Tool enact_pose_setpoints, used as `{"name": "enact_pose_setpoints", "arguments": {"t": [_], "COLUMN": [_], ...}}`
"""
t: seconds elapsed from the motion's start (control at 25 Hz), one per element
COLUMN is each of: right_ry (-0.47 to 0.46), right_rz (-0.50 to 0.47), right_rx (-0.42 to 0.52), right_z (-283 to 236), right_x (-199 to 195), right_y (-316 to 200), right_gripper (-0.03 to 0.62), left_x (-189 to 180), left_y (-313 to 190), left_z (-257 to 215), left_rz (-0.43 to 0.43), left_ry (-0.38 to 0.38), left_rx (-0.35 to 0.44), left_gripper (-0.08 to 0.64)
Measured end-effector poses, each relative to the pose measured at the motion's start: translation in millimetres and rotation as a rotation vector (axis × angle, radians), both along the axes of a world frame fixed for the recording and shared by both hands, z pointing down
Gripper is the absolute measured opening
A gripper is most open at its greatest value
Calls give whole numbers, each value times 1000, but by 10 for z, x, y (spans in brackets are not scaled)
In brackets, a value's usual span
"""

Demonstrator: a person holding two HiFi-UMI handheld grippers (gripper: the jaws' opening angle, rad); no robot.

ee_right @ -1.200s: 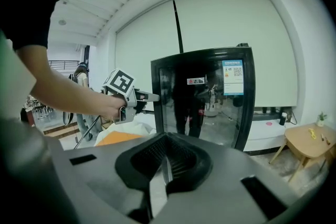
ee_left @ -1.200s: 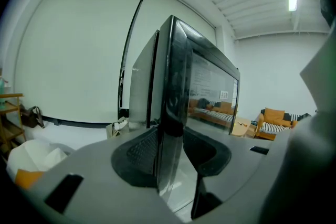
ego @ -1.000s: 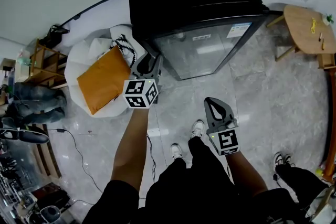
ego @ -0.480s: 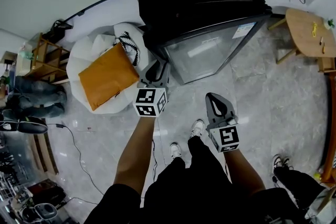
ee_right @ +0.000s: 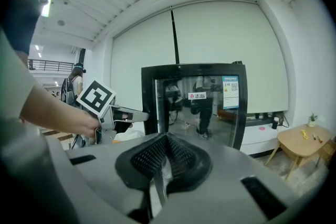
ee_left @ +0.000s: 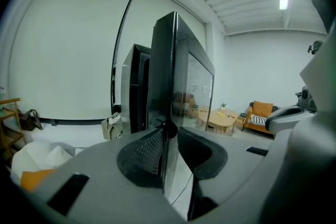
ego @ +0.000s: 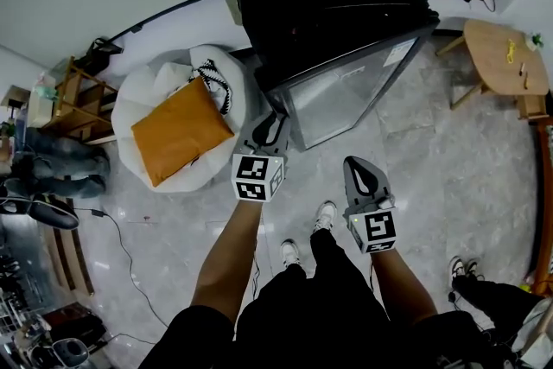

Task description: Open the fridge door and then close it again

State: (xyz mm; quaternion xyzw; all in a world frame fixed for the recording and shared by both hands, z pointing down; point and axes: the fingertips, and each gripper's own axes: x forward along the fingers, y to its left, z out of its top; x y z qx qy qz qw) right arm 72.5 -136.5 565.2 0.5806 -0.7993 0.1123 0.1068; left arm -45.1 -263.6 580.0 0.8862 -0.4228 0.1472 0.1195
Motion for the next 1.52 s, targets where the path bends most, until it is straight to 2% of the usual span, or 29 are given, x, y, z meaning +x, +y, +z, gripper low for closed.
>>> {"name": "enact_pose_setpoints", "arguments": {"t": [0.52,0.8,1.08,1.52], "right_ry": [26,57,94,86], "right_rz": [12,56,95,0], "right_rx": [32,79,132,115], "right_z": [-176,-416,-703,-778], "right_x": [-241,-335,-184,323], "right_y": [360,638,923,1103], "right_gripper": [20,20,20,20], "left_x": [156,312,522,978], "left_y": [544,874,1161,1705], "left_z": [13,-16,64,-29], "left_rz": [145,222,223,158], "left_ry": [-58,-88,-85,-99], "left_rx": [4,2,-24,-34], "left_gripper": [72,57,51,48]}}
